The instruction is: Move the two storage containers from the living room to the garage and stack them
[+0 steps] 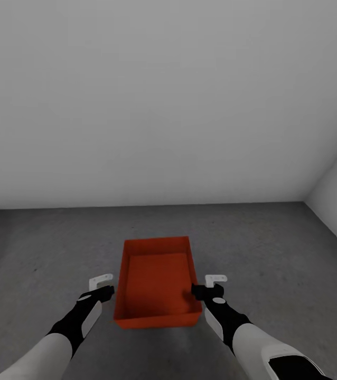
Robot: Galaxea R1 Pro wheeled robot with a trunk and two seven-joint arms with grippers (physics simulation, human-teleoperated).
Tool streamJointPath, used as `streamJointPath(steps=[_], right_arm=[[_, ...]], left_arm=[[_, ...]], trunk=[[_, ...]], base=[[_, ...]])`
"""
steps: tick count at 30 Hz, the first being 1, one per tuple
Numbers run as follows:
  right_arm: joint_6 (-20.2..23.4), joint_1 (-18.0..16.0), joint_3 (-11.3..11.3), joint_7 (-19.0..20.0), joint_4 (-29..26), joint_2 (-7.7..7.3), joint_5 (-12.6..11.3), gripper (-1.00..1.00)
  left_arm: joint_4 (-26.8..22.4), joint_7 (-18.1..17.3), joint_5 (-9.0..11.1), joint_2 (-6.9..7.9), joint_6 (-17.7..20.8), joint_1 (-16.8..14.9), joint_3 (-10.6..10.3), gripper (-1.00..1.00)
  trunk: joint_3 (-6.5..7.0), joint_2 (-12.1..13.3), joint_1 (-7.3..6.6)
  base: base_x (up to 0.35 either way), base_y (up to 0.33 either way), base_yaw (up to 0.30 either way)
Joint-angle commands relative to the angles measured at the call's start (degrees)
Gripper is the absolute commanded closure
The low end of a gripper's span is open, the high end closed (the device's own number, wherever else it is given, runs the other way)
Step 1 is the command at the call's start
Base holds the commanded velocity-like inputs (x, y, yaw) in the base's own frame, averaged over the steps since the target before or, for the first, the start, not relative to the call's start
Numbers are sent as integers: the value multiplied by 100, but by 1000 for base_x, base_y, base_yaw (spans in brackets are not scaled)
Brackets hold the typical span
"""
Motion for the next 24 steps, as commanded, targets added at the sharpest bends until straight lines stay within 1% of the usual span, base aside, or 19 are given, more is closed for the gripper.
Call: streamJointPath(steps=[1, 15, 18, 24], right_arm=[[-13, -4, 27, -31, 7, 0, -2, -100], [-7, -4, 29, -31, 9, -3, -2, -100], [-5, -4, 33, -31, 11, -51, -2, -100], [-4, -3, 36, -29, 12, -75, -3, -100]], left_arm=[[-13, 18, 31, 2, 32, 1, -2, -100], [-13, 15, 30, 1, 29, 1, -12, -100], [-13, 14, 30, -2, 25, 1, -17, -100], [-13, 9, 34, -3, 24, -1, -19, -100]], trunk=[[14, 39, -23], [266, 601, -330], [320, 721, -396], [427, 962, -528]], base=[[0, 0, 0], [0, 0, 0], [0, 0, 0], [0, 0, 0]])
